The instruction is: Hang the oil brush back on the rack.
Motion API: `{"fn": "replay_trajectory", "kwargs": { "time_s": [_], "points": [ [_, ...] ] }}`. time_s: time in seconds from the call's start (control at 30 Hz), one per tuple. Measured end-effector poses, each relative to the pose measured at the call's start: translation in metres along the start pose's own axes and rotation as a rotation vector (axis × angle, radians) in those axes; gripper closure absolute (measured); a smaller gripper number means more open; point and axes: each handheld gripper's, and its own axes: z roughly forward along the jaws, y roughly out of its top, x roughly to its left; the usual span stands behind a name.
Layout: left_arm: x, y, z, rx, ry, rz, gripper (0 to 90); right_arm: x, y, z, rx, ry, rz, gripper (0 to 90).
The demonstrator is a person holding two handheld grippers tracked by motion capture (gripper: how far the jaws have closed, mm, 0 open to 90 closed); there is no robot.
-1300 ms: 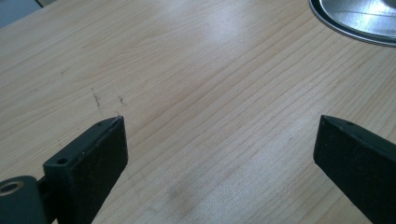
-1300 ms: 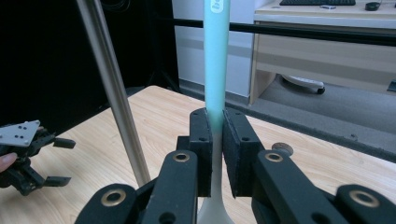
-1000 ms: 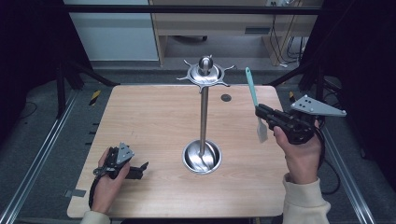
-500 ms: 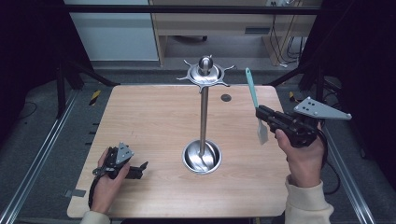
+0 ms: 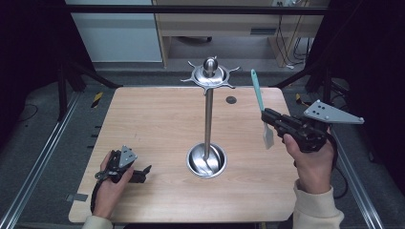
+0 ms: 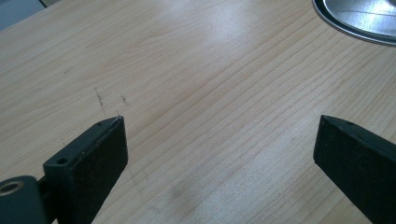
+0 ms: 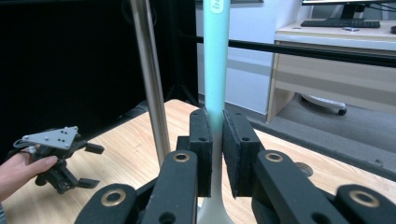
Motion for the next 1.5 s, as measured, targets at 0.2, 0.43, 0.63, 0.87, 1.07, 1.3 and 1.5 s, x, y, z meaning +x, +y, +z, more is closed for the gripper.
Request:
{"fn": "replay_trajectory", "kwargs": {
  "time_s": [0.2, 0.43, 0.63, 0.87, 1.07, 1.3, 1.5],
  "points": [
    [0.0, 0.0, 0.0, 0.0, 0.003, -0.003, 2.6, 0.002, 0.0, 0.0, 0.0, 0.035, -0.006, 82.6],
    [0.0, 0.0, 0.0, 0.003, 0.003, -0.002, 2.6, 0.009, 0.001, -0.004, -0.017, 0.079, -0.013, 82.6],
    [0.0, 0.0, 0.0, 0.002, 0.005, -0.003, 2.6, 0.014, 0.002, -0.006, -0.009, 0.096, -0.034, 82.6],
    [0.0, 0.0, 0.0, 0.012, 0.0, 0.006, 2.6, 0.015, 0.001, -0.007, 0.001, 0.111, -0.046, 82.6],
    [0.0, 0.0, 0.0, 0.013, -0.002, 0.007, 2.6, 0.017, 0.0, -0.005, 0.009, 0.134, -0.058, 82.6],
    [0.0, 0.0, 0.0, 0.013, -0.002, 0.007, 2.6, 0.018, 0.0, -0.005, 0.012, 0.161, -0.071, 82.6],
    [0.0, 0.0, 0.0, 0.013, -0.003, 0.008, 2.6, 0.019, -0.001, -0.003, 0.025, 0.174, -0.089, 82.6]
  ]
}}
